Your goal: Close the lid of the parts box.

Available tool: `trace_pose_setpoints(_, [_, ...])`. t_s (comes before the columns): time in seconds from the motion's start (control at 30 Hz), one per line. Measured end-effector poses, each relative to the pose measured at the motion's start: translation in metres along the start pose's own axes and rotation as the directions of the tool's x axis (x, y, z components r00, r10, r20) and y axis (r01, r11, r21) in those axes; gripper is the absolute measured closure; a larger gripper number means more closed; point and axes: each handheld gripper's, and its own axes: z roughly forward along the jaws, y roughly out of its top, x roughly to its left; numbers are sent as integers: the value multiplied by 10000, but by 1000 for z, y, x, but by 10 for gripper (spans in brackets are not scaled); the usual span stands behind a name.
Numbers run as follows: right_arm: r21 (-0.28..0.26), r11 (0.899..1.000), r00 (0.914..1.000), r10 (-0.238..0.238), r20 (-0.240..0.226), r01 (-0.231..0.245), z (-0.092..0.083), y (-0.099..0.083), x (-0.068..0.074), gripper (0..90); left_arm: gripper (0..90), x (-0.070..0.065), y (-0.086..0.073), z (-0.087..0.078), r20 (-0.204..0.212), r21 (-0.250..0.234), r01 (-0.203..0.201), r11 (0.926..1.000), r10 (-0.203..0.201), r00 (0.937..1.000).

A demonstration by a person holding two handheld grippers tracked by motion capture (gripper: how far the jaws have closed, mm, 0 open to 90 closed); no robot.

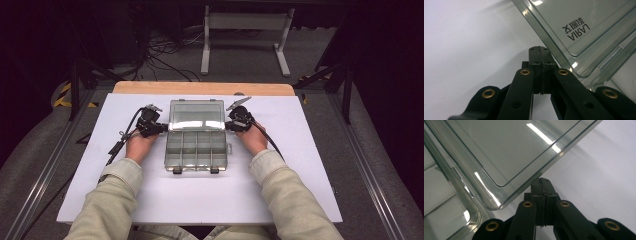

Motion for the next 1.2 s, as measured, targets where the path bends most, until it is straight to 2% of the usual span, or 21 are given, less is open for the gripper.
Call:
trace_pose_setpoints(0.5, [-229,9997,9999,108,50,-107,-1,1,-1,900,898,0,0,0,-143,-304,55,9995,-59,9999])
trace_pose_setpoints(0.67, [-470,9988,9999,123,113,-118,-5,2,-1,900,898,-1,3,-6,-116,-762,170,9969,-179,9998])
trace_pose_setpoints(0.93, [-951,9953,9997,187,137,-173,-11,5,-1,900,898,-3,5,-12,-310,-1120,126,9936,-161,9994])
trace_pose_setpoints(1.2, [-1306,9913,9996,209,209,-180,-18,8,0,900,898,-5,7,-16,-324,-1502,171,9885,-222,9992])
